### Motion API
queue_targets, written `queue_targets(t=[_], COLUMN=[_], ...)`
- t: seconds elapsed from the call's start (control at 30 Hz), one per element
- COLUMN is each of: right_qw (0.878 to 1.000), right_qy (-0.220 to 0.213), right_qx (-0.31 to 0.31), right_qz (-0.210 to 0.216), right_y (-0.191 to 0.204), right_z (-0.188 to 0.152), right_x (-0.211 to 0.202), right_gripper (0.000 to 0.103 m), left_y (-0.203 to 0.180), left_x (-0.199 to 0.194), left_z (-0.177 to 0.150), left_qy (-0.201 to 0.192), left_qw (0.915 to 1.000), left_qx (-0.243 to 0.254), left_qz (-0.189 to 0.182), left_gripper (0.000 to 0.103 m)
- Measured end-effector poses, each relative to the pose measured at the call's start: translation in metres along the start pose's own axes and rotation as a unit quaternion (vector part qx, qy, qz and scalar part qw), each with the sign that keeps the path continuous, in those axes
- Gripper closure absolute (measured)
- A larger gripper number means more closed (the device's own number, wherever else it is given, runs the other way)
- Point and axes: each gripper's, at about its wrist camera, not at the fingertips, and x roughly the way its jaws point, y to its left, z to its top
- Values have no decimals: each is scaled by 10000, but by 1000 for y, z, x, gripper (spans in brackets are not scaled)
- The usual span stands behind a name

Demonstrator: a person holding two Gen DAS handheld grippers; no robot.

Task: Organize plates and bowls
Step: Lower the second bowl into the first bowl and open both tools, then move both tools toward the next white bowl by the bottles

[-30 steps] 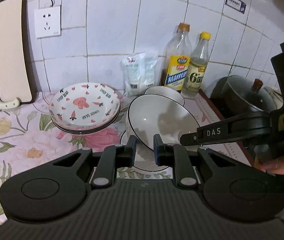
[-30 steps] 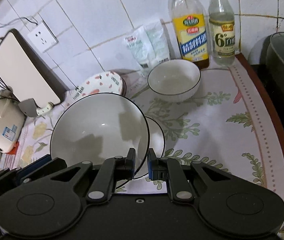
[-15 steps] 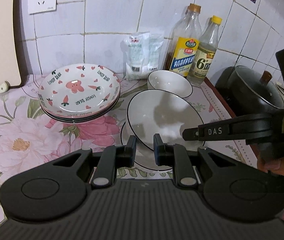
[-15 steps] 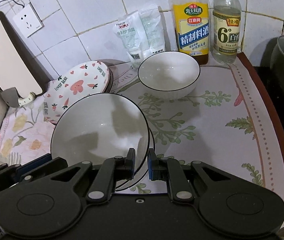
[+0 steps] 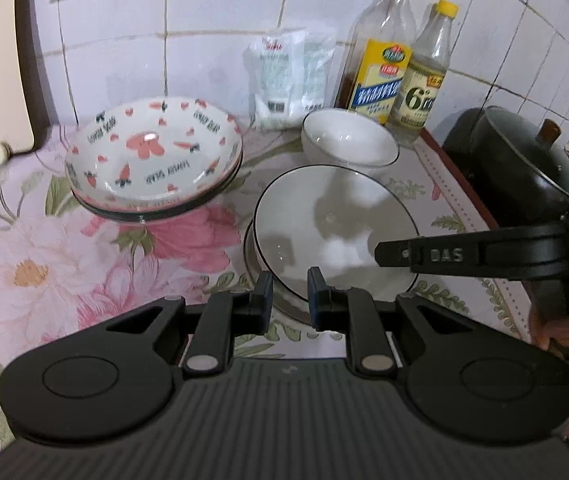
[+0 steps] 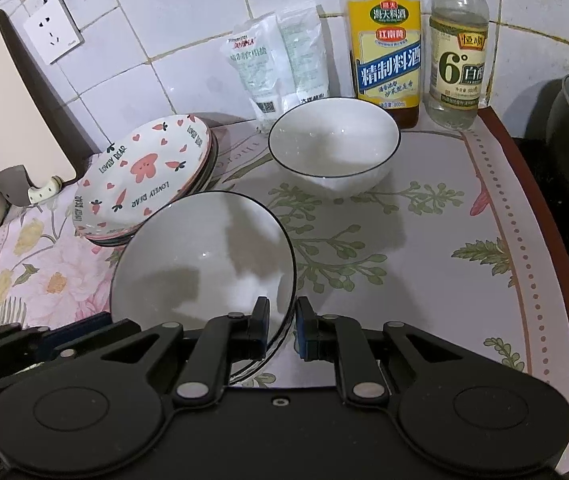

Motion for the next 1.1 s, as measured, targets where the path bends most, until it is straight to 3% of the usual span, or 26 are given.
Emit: queue_targets(t=[0.1, 0.27, 0.67, 0.8, 1.1], right_qw=[9999, 9991, 9951, 9939, 9930], right_qy=[-73, -267, -805, -897, -988], right_qx=[-63, -167, -300, -406, -484], right_qz=[84, 286, 492, 503, 433], right_y=[0, 1, -6, -7, -14], right_z=[-3, -5, -10, -10, 5], right_x=[-3, -25, -99, -118, -125], right_gripper=[84, 82, 79, 78, 67], left_y=[2, 2, -16, -24, -16], left_x=[3, -11, -77, -93, -64], left_z=[-3, -2, 12, 18, 39], left_qy=[-1, -16, -250, -432, -379], left_qw=[9999, 10000, 9980, 9946, 9939], left_qx=[-11, -20, 589, 940, 928], left_qz=[129, -11, -20, 89, -459], left_gripper=[86, 85, 82, 74, 64])
